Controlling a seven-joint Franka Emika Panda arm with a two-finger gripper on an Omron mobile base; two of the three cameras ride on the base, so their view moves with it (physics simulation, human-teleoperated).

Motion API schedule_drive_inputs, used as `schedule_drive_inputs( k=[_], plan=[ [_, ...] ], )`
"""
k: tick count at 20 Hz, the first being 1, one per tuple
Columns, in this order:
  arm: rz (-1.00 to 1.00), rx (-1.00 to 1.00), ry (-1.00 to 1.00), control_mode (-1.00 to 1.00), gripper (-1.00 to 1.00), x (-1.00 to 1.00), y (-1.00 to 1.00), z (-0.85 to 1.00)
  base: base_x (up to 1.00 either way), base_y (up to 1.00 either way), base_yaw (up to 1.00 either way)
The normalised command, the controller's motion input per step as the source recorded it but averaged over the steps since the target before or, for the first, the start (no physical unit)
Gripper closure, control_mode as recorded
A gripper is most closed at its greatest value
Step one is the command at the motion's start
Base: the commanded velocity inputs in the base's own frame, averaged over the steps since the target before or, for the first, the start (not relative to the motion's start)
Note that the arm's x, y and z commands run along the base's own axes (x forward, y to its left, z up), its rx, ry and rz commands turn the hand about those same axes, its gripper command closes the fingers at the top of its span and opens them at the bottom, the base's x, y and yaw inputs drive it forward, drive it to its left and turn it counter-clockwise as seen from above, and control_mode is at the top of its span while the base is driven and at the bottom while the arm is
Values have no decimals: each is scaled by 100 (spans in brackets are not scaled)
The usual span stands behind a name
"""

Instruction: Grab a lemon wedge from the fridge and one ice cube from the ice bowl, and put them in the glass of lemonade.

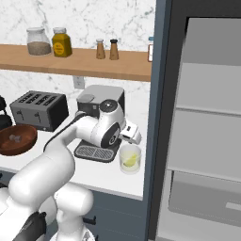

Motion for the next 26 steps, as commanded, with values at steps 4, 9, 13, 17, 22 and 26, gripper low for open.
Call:
schedule_drive_inputs(
  k=[4, 9, 13, 17, 22, 26],
  plan=[
    [16, -5, 0, -100, -100, -84, 95, 48, 0, 0, 0],
    [15, 0, 0, -100, -100, -47, 84, 5, 0, 0, 0],
    [7, 0, 0, -100, -100, -4, 21, 0, 0, 0, 0],
    [0, 0, 0, -100, -100, 0, 0, 0, 0, 0, 0],
    [0, 0, -1, -100, -100, -2, 0, 0, 0, 0, 0],
    [2, 0, -1, -100, -100, -9, 17, 2, 0, 0, 0]
  ],
)
